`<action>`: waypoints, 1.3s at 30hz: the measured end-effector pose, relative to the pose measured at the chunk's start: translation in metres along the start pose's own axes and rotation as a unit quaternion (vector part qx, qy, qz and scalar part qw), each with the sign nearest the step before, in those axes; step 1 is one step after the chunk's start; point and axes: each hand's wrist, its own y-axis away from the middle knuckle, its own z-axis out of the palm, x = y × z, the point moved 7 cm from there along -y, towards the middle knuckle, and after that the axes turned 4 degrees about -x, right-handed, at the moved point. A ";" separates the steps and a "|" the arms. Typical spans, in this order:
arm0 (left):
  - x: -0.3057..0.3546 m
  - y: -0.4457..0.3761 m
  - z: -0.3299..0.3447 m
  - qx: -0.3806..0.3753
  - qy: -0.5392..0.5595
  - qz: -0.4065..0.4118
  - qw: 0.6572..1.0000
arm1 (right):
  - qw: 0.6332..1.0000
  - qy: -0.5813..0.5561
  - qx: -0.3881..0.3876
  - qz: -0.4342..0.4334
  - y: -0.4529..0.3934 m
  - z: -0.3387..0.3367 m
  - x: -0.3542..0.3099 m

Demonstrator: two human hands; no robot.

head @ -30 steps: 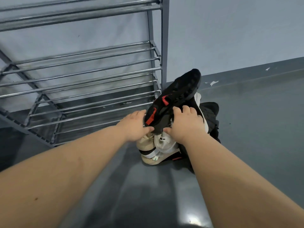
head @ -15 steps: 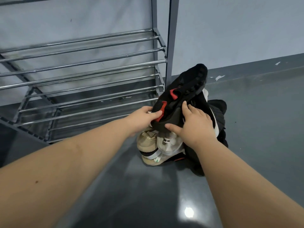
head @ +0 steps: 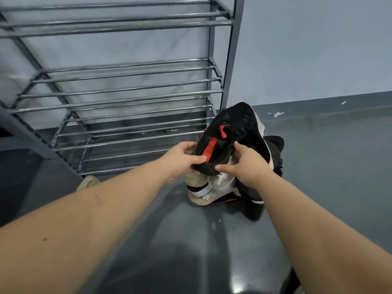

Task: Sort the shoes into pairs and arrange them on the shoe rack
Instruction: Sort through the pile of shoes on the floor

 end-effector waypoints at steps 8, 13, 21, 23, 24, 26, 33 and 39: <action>-0.047 0.091 -0.055 0.074 0.082 -0.032 0.993 | 0.996 0.009 -0.075 -0.045 0.036 0.082 -0.047; -0.098 0.147 -0.101 0.142 0.173 -0.082 0.971 | 0.988 -0.011 -0.143 -0.064 0.052 0.147 -0.077; -0.150 0.178 -0.147 0.196 0.220 -0.137 0.946 | 0.971 -0.020 -0.233 -0.058 0.053 0.227 -0.103; -0.160 0.178 -0.155 0.203 0.224 -0.154 0.941 | 0.967 -0.020 -0.251 -0.044 0.044 0.243 -0.102; -0.166 0.178 -0.160 0.205 0.227 -0.162 0.938 | 0.964 -0.026 -0.260 -0.040 0.040 0.252 -0.101; -0.177 0.174 -0.168 0.203 0.231 -0.180 0.934 | 0.961 -0.036 -0.275 -0.026 0.033 0.268 -0.103; -0.210 0.148 -0.214 0.241 0.189 -0.253 0.918 | 0.953 -0.060 -0.296 0.032 -0.007 0.324 -0.102; -0.242 0.131 -0.227 0.251 0.252 -0.257 0.899 | 0.946 -0.097 -0.303 0.061 -0.027 0.358 -0.098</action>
